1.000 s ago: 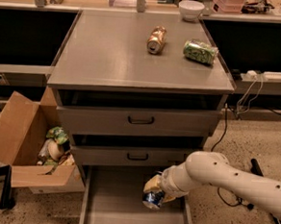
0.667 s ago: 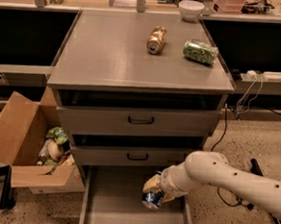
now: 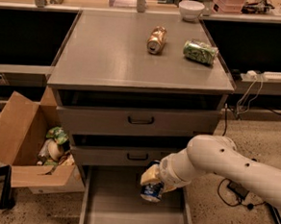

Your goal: Pick pepsi can from bottom drawer and place on counter

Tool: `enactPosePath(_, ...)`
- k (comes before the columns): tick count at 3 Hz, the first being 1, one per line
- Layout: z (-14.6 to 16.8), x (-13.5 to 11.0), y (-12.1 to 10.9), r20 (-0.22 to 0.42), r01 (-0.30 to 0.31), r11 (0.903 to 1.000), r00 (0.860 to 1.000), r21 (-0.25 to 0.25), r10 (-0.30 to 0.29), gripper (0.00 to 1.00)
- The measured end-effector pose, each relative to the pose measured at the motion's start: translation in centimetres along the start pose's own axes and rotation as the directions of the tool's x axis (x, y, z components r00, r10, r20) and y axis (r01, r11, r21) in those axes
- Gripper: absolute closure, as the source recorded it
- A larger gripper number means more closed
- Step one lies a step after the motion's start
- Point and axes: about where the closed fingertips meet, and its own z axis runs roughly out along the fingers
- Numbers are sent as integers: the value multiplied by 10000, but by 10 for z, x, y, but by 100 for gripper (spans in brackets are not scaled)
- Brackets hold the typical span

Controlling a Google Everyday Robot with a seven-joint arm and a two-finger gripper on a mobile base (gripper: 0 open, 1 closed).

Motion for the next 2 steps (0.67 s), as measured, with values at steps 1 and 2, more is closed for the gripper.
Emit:
enactPosePath(1,-3,0,-3,-42,10,10000,10000,3,-10,100)
enactPosePath(2,-31,2,-26,-456,334,9994,9984,-17,-334,100)
